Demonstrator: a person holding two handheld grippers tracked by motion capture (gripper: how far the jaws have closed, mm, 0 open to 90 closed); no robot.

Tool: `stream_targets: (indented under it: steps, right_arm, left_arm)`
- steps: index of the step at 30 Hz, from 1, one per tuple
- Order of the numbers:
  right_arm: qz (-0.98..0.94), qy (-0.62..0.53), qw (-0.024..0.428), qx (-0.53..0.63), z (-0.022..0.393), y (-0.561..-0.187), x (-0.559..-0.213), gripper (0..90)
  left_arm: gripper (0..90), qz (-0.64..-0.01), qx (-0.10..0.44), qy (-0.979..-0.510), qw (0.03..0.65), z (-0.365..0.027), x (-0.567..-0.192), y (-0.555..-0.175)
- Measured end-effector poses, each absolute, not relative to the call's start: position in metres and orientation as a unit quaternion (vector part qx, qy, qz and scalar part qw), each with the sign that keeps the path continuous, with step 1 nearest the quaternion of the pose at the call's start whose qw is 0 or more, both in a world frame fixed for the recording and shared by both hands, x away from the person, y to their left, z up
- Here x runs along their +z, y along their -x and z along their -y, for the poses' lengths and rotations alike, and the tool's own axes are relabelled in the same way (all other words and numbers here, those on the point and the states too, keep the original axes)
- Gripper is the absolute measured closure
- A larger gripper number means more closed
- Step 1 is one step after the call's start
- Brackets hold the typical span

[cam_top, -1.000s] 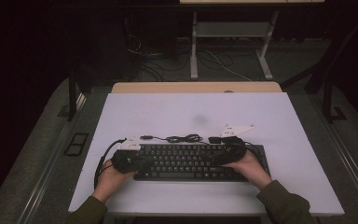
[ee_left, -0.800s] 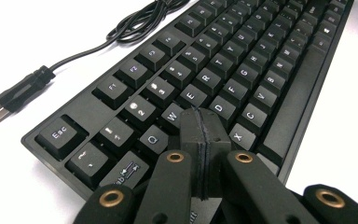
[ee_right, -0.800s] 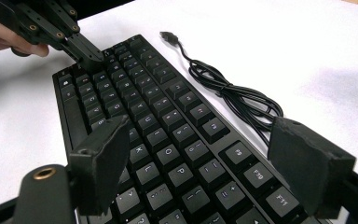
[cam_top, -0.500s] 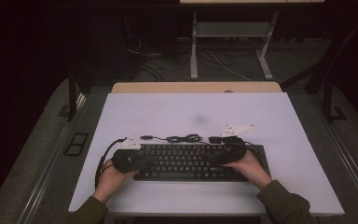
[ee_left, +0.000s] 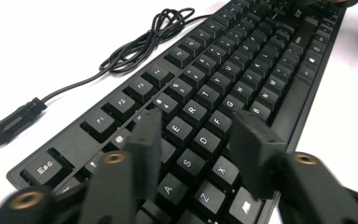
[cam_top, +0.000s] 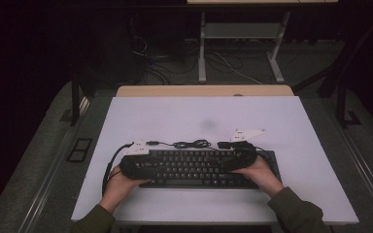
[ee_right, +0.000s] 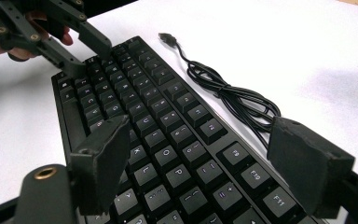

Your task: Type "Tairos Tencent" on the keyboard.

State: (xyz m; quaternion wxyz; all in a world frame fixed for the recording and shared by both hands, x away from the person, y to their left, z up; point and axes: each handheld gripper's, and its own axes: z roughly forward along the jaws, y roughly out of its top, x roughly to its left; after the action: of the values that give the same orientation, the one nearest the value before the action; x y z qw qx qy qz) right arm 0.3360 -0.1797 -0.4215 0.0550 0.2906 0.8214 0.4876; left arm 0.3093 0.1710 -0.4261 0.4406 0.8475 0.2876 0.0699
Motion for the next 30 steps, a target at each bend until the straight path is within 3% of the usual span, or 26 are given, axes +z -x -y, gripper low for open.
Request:
stream_targets:
  steps: [11, 15, 23, 30]
  right_arm:
    - [-0.823, -0.290, 0.053, 0.486, 0.177, -0.337, -0.422, 21.9]
    - [-0.823, -0.291, 0.051, 0.485, 0.176, -0.336, -0.422, 22.2]
    - [-0.822, -0.289, 0.046, 0.488, 0.172, -0.339, -0.419, 22.9]
    - [-0.823, -0.286, 0.043, 0.489, 0.167, -0.341, -0.417, 26.6]
  left_arm:
    - [15.6, -0.289, 0.077, -0.843, 0.447, -0.162, -0.429, -0.310]
    - [8.3, -0.290, 0.078, -0.841, 0.451, -0.159, -0.430, -0.311]
    - [1.8, -0.293, 0.085, -0.837, 0.454, -0.158, -0.430, -0.311]
    - [1.8, -0.287, 0.089, -0.838, 0.456, -0.156, -0.429, -0.310]
